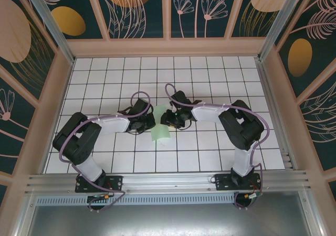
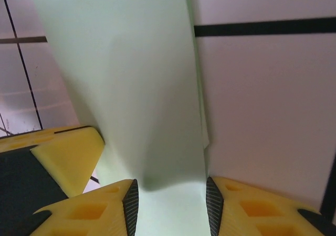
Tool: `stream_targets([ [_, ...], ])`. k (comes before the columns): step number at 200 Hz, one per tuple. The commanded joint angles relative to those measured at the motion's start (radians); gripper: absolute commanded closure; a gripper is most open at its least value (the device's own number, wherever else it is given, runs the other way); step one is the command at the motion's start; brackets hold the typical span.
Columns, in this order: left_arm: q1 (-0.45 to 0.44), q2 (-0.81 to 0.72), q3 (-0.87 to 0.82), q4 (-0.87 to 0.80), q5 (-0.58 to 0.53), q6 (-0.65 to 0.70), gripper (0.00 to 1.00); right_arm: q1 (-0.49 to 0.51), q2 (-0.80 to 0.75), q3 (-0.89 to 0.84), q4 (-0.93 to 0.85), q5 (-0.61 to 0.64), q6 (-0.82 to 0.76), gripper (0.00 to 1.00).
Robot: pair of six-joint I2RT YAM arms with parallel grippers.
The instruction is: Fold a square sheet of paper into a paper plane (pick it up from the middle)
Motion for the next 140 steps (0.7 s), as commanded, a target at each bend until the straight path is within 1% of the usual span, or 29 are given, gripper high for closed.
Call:
stream_targets([
  [1,0.001,0.061,-0.059,-0.092,-0.032,-0.019,1.00,0.008,-0.019,0.000,-0.011,-0.036,-0.003,0.58],
  [41,0.001,0.061,-0.062,-0.091,-0.037,-0.021,1.00,-0.014,-0.061,-0.045,0.014,-0.075,0.012,0.58],
  [71,0.001,0.065,-0.063,-0.090,-0.036,-0.021,1.00,-0.023,-0.073,-0.086,0.043,-0.145,0.032,0.57],
  [103,0.001,0.063,-0.065,-0.089,-0.038,-0.023,1.00,-0.025,-0.091,-0.136,0.052,-0.179,0.056,0.57],
  [140,0.001,0.067,-0.062,-0.088,-0.035,-0.022,1.00,-0.029,-0.124,-0.207,0.141,-0.232,0.109,0.57],
])
